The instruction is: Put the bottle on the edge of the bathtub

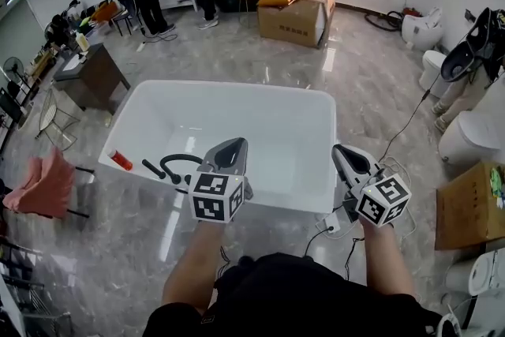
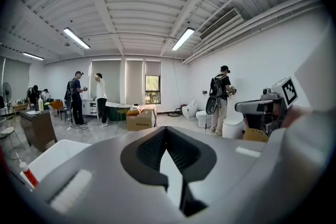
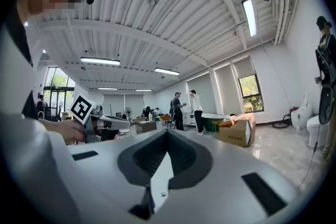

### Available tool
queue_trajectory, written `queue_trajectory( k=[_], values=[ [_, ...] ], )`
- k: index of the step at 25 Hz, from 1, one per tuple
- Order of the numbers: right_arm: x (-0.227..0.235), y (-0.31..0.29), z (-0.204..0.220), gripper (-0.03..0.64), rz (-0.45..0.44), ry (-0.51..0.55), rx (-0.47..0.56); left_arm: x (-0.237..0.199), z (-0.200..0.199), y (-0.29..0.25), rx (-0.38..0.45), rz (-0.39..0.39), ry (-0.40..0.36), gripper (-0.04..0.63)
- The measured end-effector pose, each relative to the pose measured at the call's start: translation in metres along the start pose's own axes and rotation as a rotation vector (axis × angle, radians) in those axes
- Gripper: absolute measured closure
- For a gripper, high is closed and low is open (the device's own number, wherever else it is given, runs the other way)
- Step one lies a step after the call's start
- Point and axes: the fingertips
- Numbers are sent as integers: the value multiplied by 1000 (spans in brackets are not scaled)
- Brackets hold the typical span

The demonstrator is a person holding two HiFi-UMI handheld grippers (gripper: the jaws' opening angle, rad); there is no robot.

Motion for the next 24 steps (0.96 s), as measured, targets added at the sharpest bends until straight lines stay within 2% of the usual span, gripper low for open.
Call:
queue_trajectory(
  k=[6, 13, 24],
  values=[
    [-11, -3, 7, 604, -5, 0, -15, -9, 4, 12, 33, -25, 16, 586],
    [-15, 2, 39, 606, -10, -46, -65, -12, 31, 17, 0, -40, 55, 586],
    [-22, -2, 45, 604, -28, -61, -75, -14, 45, 21, -30, -35, 59, 584]
  ],
)
Point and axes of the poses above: the fingertips, and each gripper's own axes: y backward along the fingers, x to its right, z out of its underside, and after that the axes turned 6 degrees about -z, right-handed
